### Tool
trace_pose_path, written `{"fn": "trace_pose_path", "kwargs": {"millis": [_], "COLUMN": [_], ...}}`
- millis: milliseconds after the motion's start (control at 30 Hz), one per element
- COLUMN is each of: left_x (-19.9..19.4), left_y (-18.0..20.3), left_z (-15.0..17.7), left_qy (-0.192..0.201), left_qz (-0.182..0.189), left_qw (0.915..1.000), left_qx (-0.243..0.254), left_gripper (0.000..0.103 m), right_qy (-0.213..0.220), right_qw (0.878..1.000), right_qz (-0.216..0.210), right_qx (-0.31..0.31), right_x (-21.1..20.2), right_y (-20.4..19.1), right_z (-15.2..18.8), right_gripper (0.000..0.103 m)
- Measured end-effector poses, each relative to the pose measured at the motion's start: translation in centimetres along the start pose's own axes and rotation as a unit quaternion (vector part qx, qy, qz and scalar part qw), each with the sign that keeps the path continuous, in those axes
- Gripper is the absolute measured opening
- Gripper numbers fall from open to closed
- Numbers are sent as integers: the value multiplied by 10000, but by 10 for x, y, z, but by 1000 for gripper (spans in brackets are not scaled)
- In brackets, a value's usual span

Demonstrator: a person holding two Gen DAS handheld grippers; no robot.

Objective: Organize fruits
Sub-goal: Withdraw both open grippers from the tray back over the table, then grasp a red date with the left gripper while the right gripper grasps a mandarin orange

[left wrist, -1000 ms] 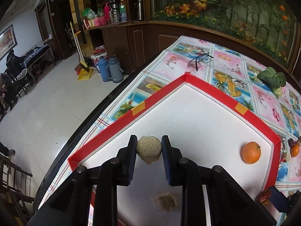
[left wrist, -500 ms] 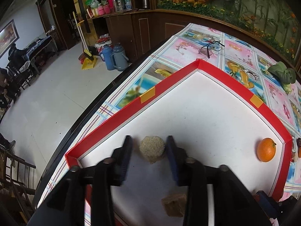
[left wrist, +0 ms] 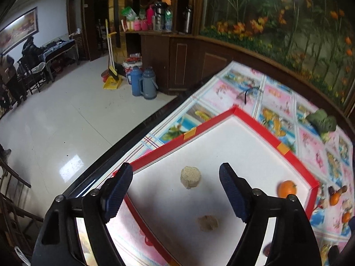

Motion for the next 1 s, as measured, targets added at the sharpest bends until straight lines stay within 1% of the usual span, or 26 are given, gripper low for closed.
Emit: {"fn": "trace_pose_path", "kwargs": {"millis": [33,100,200,233,300,367,433,500,600,667,733,867,1000], "left_x": [-4,-13,-19,-20,-22,-25,-28,-29,-26,-27,-27,-31,-30], "left_y": [2,12,40,49,76,97,124,151,193,205,213,199,185], "left_z": [1,7,25,29,44,57,74,87,107,117,129,148,157], "left_qy": [92,222,210,190,147,70,-40,-139,-304,-361,-495,-629,-769], "left_qz": [53,149,415,502,735,889,1106,1325,1621,1701,1735,1812,1841], "left_qw": [9999,9996,9985,9979,9951,9922,9871,9806,9675,9619,9579,9564,9617], "left_qx": [-17,25,277,363,644,874,1161,1441,1917,2108,2235,2204,1879], "left_gripper": [83,83,83,83,83,83,83,83,83,83,83,83,83], "right_qy": [92,351,404,327,77,-120,-213,-359,-522,-657,-729,-690,-465], "right_qw": [9998,9969,9903,9870,9812,9759,9721,9702,9702,9705,9705,9738,9754], "right_qz": [128,578,1067,1215,1420,1571,1699,1730,1650,1509,1486,1445,1332], "right_qx": [103,394,792,1001,1307,1509,1606,1656,1698,1762,1751,1612,1692], "right_x": [-5,-20,-29,-28,-25,-23,-23,-19,-7,2,8,13,9], "right_y": [14,59,115,140,175,201,221,233,242,248,249,245,242], "right_z": [1,9,25,35,55,72,84,95,100,104,104,100,97], "right_gripper": [103,103,103,103,103,103,103,103,103,97,94,93,93]}}
Point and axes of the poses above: each gripper's, at about its wrist camera, not at the fingertips, and x roughly the way its jaws point, y to its right, z to its underside, the point moved 7 cm from there along x, roughly the way its jaws point, and after that the axes turned 12 degrees about z, right-handed, at the moved point
